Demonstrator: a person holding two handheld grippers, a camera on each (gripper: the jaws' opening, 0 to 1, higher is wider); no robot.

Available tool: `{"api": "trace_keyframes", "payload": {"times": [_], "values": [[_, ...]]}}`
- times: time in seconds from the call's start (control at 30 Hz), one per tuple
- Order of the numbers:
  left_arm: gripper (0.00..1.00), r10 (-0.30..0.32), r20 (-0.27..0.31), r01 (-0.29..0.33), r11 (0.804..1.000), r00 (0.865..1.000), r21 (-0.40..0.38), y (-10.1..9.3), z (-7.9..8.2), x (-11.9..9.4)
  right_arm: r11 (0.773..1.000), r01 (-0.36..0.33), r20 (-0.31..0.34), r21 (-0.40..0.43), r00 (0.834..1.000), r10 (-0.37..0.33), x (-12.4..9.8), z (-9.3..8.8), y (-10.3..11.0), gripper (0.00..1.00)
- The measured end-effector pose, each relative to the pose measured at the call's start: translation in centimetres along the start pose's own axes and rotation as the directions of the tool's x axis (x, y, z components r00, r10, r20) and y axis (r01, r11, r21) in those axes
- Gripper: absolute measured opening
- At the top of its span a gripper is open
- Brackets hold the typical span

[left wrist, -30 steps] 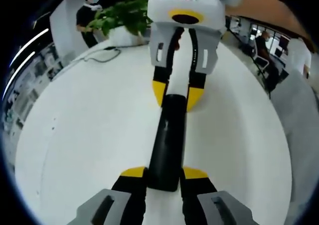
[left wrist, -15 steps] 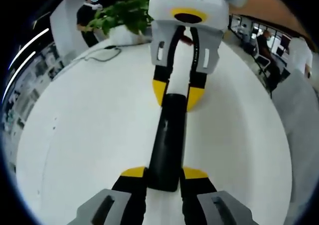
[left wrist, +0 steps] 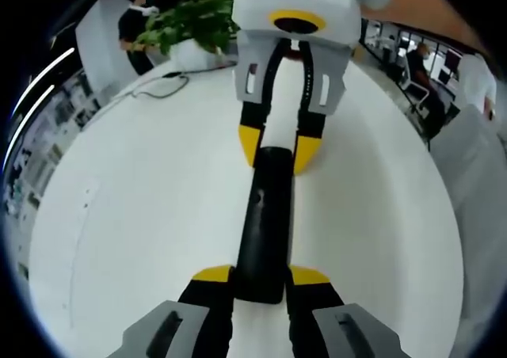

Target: Press the specified remote control buttons in sequence, fully releasing each button before pressing the next.

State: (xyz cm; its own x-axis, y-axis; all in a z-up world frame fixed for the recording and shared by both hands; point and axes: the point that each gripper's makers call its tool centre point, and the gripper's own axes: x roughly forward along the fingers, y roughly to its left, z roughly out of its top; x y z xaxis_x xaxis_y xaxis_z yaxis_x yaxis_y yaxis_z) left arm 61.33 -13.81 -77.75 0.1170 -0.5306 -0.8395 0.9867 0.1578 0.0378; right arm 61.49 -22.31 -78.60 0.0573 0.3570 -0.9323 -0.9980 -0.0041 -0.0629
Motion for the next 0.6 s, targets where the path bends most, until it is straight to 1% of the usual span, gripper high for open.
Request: {"api": "trace_keyframes", "payload": {"times": [0.23,0.6], "values": [[0.24,0.008,0.009,-0.008,1.000,1.000,0.002,-0.1,0.3,-0.7,1.000,0.007,0.014,0.008,1.000,-0.007,-0.4,0.2,0.1,0.20],[0.24,0.014,0.015,-0.014,1.000,1.000,0.007,-1.3,1.1,-2.3,1.000,0.018,0.023,-0.003,1.000,-0.018,-2.4,1.0,1.5,0.20]]}}
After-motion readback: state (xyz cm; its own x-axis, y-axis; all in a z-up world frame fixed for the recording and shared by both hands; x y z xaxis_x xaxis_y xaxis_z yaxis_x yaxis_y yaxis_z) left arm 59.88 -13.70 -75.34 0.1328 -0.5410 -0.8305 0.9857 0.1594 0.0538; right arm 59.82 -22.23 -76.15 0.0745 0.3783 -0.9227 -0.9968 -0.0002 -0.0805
